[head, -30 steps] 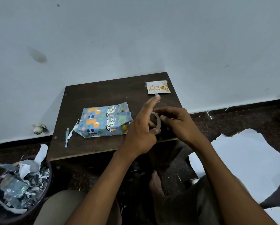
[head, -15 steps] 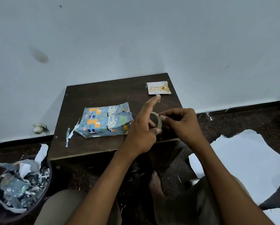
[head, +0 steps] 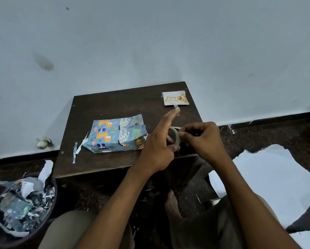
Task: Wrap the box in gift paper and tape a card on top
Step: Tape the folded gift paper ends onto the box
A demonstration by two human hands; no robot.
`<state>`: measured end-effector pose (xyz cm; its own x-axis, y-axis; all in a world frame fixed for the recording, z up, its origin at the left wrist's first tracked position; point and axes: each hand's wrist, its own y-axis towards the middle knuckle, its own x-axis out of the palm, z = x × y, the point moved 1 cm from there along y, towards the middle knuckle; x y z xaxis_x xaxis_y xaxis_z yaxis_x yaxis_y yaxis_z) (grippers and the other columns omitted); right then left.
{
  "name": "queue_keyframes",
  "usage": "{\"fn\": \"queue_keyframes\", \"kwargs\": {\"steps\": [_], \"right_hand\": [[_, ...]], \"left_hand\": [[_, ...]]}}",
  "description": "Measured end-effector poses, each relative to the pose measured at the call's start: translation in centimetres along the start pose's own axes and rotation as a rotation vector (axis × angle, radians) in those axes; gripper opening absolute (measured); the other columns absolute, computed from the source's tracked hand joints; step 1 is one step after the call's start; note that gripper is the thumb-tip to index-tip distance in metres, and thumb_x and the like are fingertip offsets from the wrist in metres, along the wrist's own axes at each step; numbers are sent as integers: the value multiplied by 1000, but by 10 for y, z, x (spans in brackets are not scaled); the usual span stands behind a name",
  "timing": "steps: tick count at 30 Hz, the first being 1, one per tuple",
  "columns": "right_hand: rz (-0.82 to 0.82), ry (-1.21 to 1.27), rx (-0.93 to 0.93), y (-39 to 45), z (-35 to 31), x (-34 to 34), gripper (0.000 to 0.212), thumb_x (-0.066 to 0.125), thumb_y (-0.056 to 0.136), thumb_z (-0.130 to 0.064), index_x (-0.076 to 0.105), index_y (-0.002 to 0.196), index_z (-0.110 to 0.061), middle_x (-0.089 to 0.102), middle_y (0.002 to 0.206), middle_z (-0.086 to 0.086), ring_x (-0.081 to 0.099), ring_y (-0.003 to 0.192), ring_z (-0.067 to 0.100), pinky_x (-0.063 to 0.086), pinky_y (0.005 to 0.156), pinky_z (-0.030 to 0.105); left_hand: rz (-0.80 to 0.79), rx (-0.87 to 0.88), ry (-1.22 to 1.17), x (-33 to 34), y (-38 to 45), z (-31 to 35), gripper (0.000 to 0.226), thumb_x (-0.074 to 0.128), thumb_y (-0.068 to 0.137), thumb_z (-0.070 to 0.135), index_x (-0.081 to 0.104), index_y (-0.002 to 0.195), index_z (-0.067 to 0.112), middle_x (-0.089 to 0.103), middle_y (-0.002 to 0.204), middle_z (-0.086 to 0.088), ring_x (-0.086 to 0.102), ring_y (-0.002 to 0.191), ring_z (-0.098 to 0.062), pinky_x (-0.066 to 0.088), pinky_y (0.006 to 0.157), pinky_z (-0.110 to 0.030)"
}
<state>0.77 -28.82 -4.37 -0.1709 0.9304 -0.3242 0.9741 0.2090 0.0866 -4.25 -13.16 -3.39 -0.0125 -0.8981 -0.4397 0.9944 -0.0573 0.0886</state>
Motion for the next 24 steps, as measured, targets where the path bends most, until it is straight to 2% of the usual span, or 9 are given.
{"fn": "queue_keyframes", "kwargs": {"steps": [4,8,10,14,17,19,22,24], "right_hand": [[20,-53,13,0,-1,0,8,77,87,-6,82,89,-12,77,78,-6,72,65,4,58,64,22],[62,-183,-44,-3,-4,2,11,77,85,-6,82,92,-14,75,80,-12,71,74,-5,53,68,8],[71,-209,-42,-3,-5,3,12,78,85,-6,82,93,-13,75,82,-9,70,76,-7,52,69,6],[68,-206,-5,-4,-5,3,14,77,84,-4,83,89,-15,74,77,-12,70,72,-5,54,66,8],[57,-198,11,-9,-5,1,16,77,82,-2,83,82,-17,73,71,-15,69,68,-3,50,62,7],[54,-201,32,-10,-4,-2,17,78,82,-2,82,79,-18,74,72,-12,69,66,-3,49,62,7],[89,-119,125,-7,2,-8,24,81,81,-4,80,72,-26,73,66,-9,67,58,0,52,63,16],[113,-53,202,-8,7,-11,22,83,81,-6,79,71,-25,72,61,-5,65,54,3,52,62,21]], "left_hand": [[10,-1,-8,1,3,-3,105,69,79,-15,27,153,47,49,148,7,70,73,-14,59,71,-27],[61,0,35,4,2,-6,105,73,77,-13,27,154,42,39,153,19,69,74,-10,57,70,-21],[87,-8,45,7,2,-9,107,74,74,-14,28,154,39,38,153,21,69,77,-11,56,69,-19],[121,-19,73,13,3,-12,106,70,71,-17,31,153,37,37,150,24,65,82,-19,57,68,-29],[139,-23,74,14,6,-13,104,69,71,-18,32,153,34,37,150,24,61,77,-18,55,65,-25],[137,-17,87,15,7,-14,102,70,72,-17,33,154,32,37,150,23,60,77,-18,55,67,-29],[152,-15,120,16,10,-14,99,70,74,-15,33,153,30,37,150,21,61,76,-16,56,74,-37],[179,-30,137,13,12,-16,95,71,76,-11,33,152,30,36,148,24,61,76,-12,55,82,-43]]}}
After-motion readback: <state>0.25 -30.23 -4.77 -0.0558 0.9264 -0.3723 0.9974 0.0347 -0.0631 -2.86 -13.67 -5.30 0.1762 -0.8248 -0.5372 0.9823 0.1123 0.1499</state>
